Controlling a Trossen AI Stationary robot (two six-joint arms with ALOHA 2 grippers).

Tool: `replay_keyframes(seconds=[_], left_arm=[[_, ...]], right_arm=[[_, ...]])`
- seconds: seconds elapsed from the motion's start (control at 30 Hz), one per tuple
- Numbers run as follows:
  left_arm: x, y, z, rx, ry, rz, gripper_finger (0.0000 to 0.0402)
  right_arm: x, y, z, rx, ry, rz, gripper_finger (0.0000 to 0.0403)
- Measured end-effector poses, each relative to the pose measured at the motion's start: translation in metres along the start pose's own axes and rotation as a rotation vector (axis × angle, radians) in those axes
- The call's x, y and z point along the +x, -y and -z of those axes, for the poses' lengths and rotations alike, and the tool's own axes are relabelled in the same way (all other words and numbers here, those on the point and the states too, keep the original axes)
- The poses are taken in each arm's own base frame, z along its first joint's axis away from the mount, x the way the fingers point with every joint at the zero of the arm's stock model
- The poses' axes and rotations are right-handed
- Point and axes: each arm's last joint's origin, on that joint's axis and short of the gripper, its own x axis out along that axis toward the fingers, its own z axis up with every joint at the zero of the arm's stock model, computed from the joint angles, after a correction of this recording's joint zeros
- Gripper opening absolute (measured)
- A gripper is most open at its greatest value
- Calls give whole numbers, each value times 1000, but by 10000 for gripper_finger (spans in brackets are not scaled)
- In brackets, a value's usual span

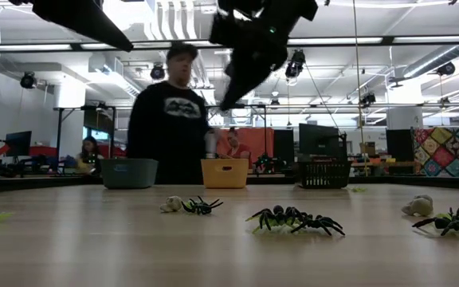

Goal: Sort Halloween decoration
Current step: Put the green spider toy into the black bin

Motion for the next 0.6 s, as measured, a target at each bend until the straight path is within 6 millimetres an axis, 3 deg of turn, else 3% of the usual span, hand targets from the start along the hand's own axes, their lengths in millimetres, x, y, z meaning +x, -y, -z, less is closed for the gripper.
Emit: replay_keyframes(seconds=[0.3,0.6], left_arm=[[1,-3,5,-23,-38,-24,101],[1,-4,5,-14,-44,-29,101]], right_arm=[[-37,67,42,195,-430,215,9],[-50,139,107,350,-509,111,9]])
